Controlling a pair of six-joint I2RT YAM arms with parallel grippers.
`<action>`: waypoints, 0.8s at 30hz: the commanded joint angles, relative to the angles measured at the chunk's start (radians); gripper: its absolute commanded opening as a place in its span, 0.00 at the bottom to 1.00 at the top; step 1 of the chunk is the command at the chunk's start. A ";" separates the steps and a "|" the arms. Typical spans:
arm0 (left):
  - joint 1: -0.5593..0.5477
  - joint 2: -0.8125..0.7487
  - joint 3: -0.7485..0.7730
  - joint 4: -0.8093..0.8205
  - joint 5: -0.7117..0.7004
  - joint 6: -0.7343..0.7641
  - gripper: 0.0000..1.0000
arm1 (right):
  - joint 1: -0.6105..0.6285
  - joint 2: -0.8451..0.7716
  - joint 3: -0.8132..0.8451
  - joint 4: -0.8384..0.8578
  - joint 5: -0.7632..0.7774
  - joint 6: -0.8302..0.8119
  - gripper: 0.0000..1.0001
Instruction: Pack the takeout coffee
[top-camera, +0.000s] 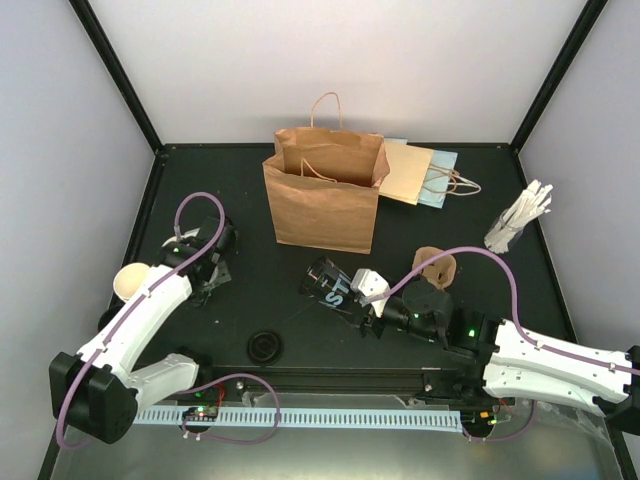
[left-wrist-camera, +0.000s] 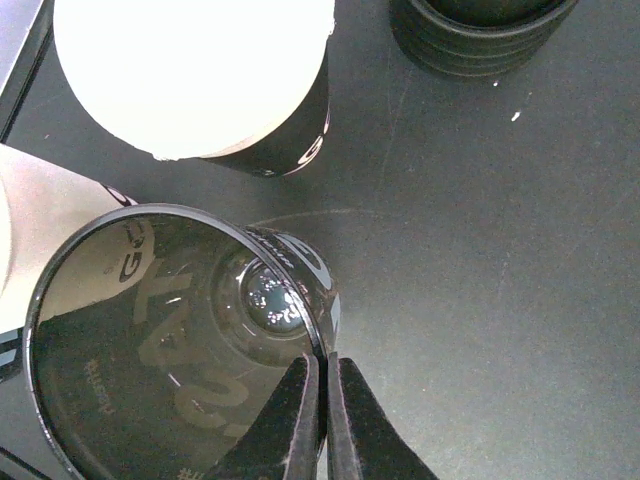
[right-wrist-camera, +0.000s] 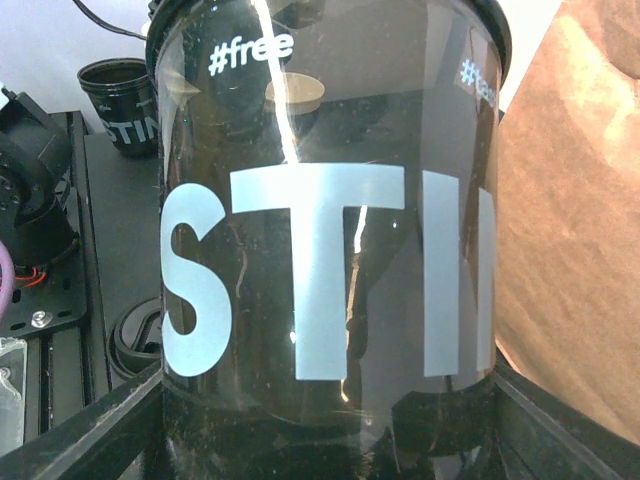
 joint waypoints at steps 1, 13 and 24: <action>-0.004 -0.001 -0.026 0.065 -0.016 -0.038 0.03 | 0.004 -0.011 -0.009 0.035 0.005 0.018 0.76; -0.004 0.000 -0.009 0.053 0.010 -0.033 0.40 | 0.004 -0.006 -0.006 0.036 0.006 0.016 0.76; -0.004 -0.101 0.107 -0.044 0.145 0.038 0.44 | 0.003 0.016 -0.009 0.057 0.000 0.021 0.76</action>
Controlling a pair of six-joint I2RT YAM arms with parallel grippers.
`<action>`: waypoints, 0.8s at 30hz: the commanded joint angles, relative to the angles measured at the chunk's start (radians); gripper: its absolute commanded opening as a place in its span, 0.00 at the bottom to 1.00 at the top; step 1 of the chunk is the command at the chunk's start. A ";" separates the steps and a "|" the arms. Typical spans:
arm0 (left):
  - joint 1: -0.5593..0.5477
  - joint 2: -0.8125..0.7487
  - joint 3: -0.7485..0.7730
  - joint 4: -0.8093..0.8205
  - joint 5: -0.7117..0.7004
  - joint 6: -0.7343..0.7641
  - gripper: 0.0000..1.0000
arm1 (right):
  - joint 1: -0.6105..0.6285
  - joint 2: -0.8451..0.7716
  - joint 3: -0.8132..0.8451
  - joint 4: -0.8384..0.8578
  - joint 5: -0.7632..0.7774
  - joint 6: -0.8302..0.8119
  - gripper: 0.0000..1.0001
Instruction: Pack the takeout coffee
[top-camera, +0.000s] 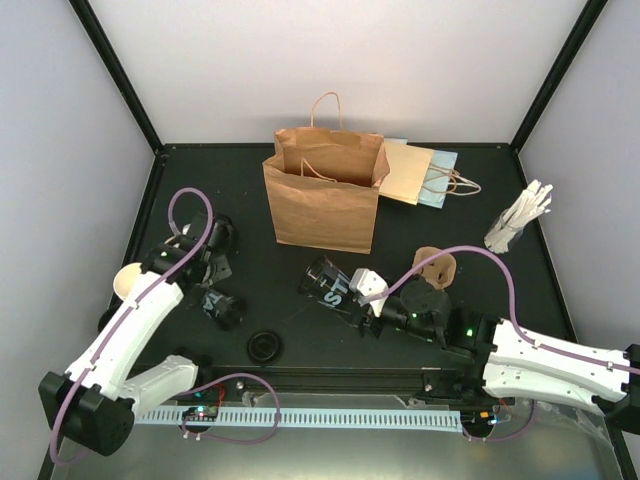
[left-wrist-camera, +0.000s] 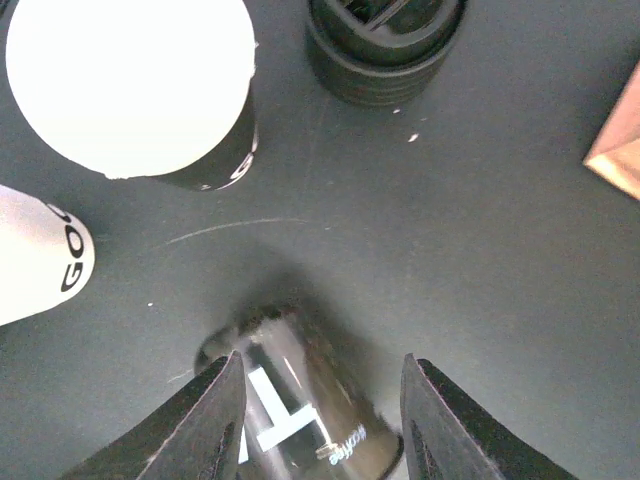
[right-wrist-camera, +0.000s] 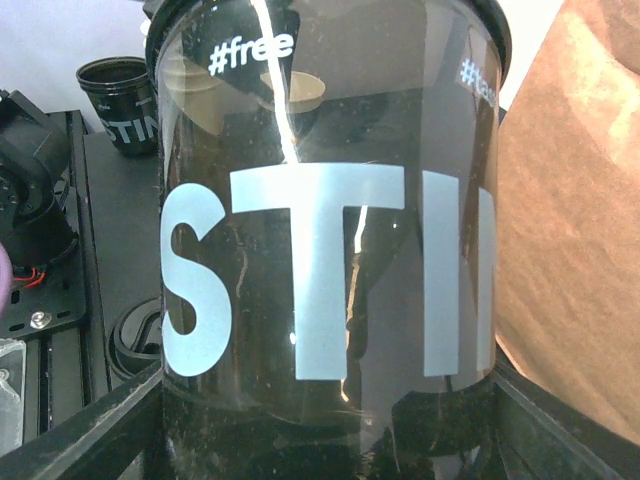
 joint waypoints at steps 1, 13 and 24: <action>-0.004 -0.058 0.083 -0.075 0.066 0.046 0.44 | 0.004 0.010 -0.007 0.052 -0.002 0.019 0.76; -0.007 -0.106 0.093 -0.057 0.460 0.319 0.51 | 0.004 0.049 -0.011 0.087 -0.028 0.041 0.76; -0.289 -0.105 -0.014 -0.065 0.180 0.175 0.75 | 0.003 0.017 -0.043 0.107 -0.015 0.054 0.78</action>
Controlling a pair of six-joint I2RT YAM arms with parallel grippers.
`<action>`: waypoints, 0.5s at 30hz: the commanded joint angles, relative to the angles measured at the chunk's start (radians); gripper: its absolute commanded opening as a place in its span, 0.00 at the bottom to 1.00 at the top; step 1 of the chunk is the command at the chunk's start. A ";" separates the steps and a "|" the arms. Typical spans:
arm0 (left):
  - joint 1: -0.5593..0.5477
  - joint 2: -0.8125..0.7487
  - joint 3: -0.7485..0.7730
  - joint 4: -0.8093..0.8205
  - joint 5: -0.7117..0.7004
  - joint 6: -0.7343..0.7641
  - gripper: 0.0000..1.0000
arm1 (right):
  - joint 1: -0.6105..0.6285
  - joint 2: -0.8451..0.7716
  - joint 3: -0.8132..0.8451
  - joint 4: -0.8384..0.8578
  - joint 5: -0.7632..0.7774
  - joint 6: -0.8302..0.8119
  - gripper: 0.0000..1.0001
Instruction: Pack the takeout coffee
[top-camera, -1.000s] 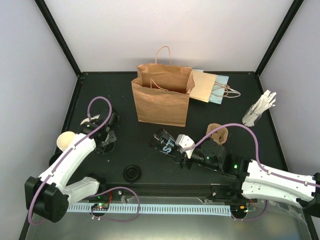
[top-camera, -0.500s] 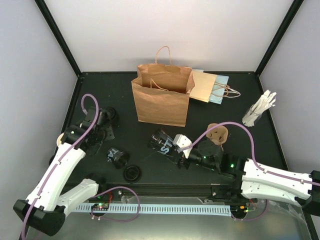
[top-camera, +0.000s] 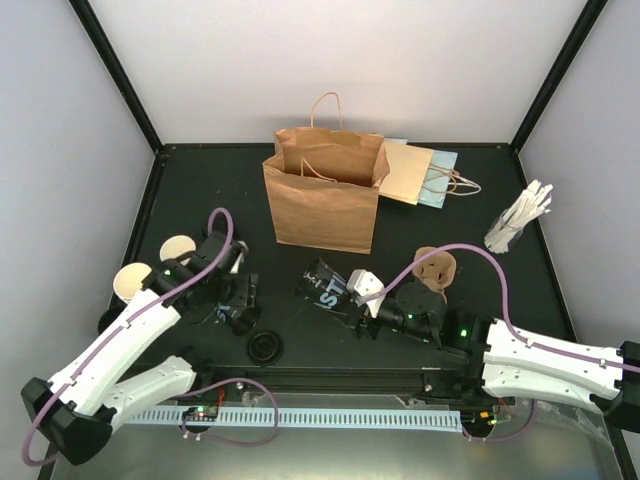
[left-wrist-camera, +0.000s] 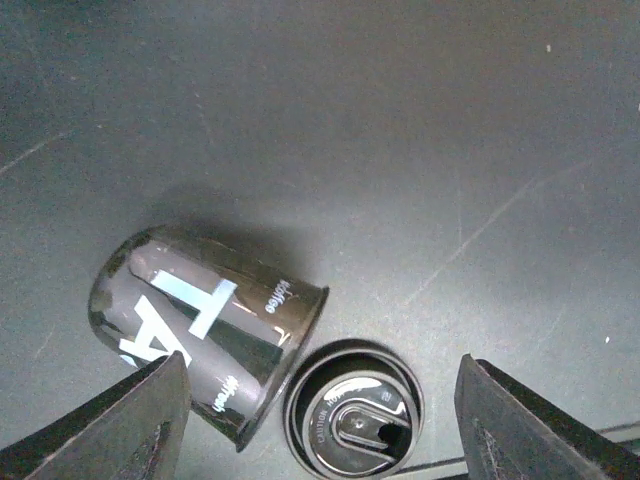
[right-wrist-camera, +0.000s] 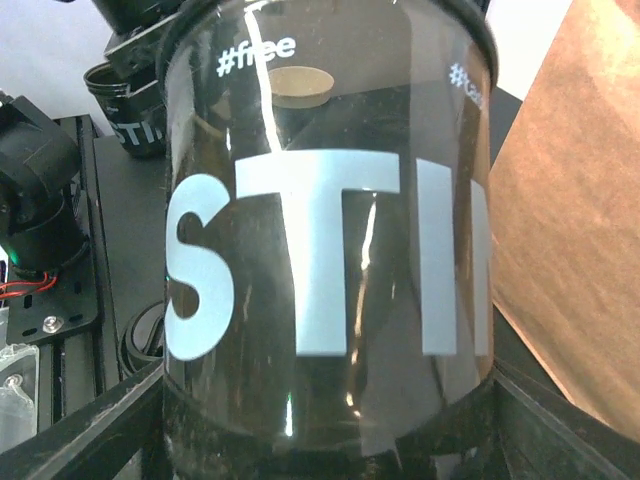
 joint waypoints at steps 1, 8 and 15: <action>-0.128 0.033 -0.004 -0.018 -0.137 -0.052 0.74 | 0.004 -0.020 -0.018 0.049 0.004 0.018 0.78; -0.284 0.349 0.124 -0.204 -0.323 -0.057 0.73 | 0.004 -0.054 -0.027 0.051 0.013 0.018 0.78; -0.293 0.426 0.176 -0.097 -0.202 0.006 0.73 | 0.003 -0.046 -0.036 0.013 0.067 0.047 0.78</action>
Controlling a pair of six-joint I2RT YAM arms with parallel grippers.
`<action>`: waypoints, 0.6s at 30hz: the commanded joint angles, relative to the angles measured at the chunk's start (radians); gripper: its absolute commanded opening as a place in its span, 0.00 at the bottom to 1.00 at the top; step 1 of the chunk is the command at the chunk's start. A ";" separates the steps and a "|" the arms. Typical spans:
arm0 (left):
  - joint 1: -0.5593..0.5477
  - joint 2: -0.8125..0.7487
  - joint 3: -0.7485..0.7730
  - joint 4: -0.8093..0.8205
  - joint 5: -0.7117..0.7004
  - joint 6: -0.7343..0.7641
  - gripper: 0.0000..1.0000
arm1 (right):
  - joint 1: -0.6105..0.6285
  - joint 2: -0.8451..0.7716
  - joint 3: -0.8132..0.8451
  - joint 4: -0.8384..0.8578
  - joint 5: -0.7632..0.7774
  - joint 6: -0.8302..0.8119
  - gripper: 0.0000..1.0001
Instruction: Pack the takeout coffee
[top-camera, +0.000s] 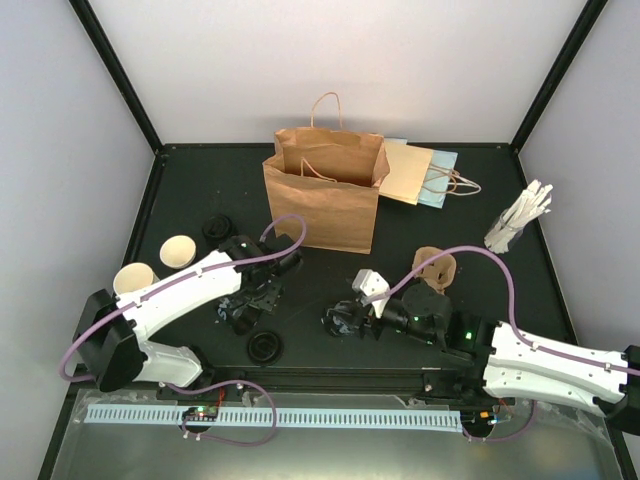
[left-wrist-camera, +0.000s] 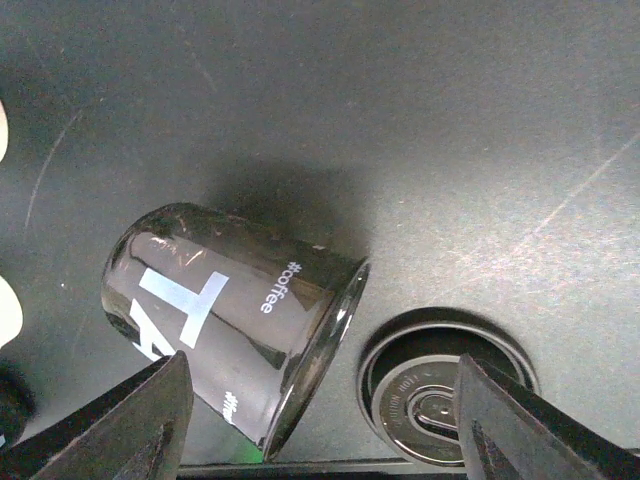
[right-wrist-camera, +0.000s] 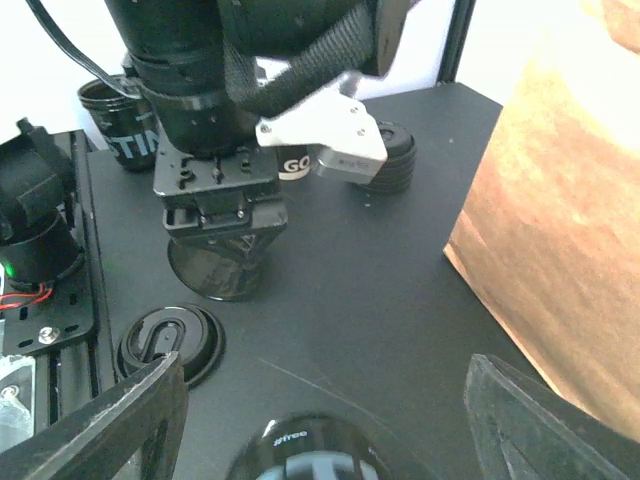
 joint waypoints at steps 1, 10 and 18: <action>-0.004 -0.009 0.067 0.038 0.037 0.035 0.73 | 0.003 0.018 -0.005 -0.013 0.076 0.060 0.78; -0.002 0.048 0.091 -0.044 -0.020 0.096 0.75 | 0.002 0.140 0.094 -0.278 0.021 0.312 0.82; -0.004 0.109 0.089 -0.049 0.006 0.112 0.75 | 0.002 0.277 0.188 -0.501 0.054 0.440 0.86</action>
